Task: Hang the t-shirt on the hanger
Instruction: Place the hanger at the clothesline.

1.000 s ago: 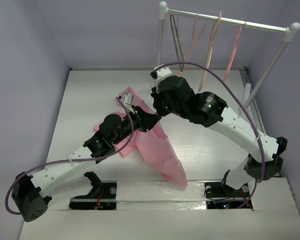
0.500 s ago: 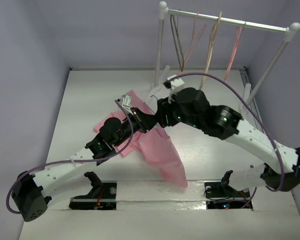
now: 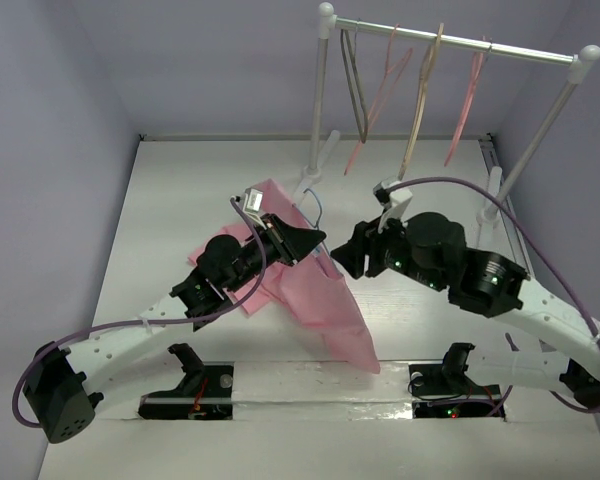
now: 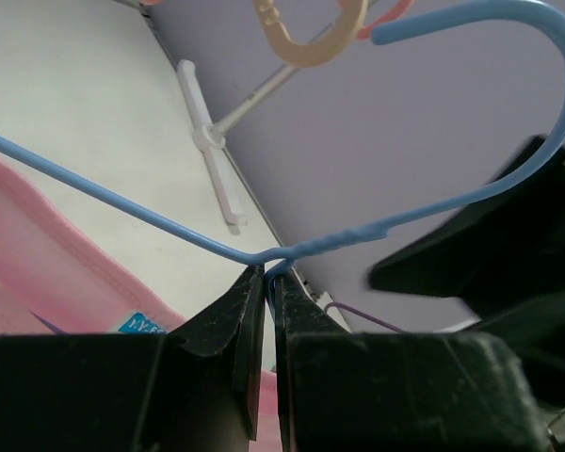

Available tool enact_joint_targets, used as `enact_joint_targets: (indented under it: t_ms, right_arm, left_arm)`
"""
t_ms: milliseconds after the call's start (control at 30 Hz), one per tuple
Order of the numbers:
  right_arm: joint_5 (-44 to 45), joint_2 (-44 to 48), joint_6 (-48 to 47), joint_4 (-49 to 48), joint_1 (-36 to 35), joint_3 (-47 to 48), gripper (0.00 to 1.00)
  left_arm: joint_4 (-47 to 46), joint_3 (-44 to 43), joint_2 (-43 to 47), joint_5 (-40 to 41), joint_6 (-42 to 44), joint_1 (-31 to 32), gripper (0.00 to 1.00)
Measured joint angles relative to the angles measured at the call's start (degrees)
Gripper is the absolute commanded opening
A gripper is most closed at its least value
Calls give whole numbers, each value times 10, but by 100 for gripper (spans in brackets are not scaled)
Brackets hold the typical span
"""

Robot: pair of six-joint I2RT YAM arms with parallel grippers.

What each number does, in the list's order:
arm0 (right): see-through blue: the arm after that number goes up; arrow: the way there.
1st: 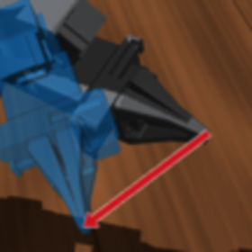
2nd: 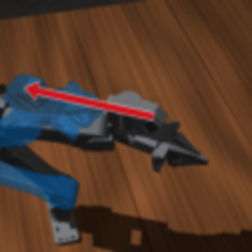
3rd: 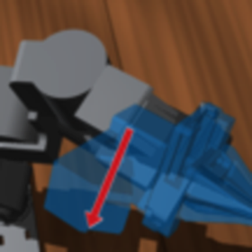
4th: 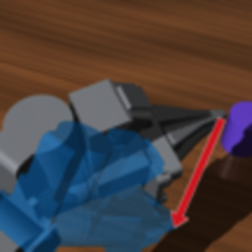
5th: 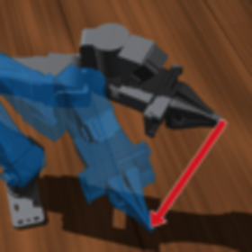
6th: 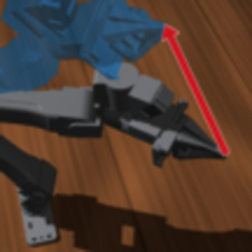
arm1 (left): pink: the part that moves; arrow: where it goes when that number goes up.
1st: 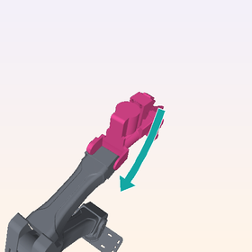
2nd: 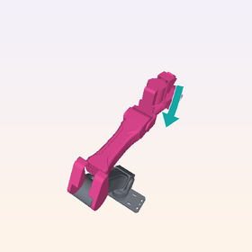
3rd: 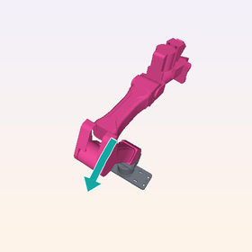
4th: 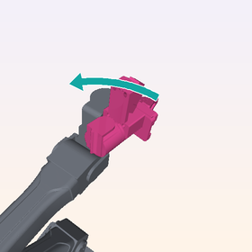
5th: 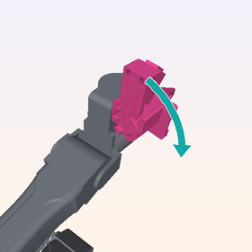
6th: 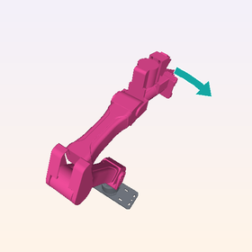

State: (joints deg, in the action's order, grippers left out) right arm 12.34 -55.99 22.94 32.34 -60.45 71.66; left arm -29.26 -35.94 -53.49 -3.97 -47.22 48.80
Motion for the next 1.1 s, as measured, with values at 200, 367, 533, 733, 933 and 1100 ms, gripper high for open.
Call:
enact_joint_targets:
  t_ms: [200,367,533,733,933,1100]
  right_arm:
    - [-17,-18,16,-8,0,-66,45]
    - [-25,-16,28,-26,-1,-75,25]
    - [-29,2,49,-49,-8,-97,0]
    - [-14,34,73,-36,-8,-116,0]
    - [33,86,106,52,-9,-112,0]
    - [67,126,151,163,-9,-92,0]
  left_arm:
    - [-27,-2,0,-37,-19,0,0]
    - [-40,-2,0,-58,-30,0,0]
    - [-50,-2,-3,-72,-35,0,0]
    - [-62,-12,-21,-98,-36,0,48]
    - [-41,-35,-11,-104,-8,0,63]
    - [22,-51,36,-75,40,0,68]
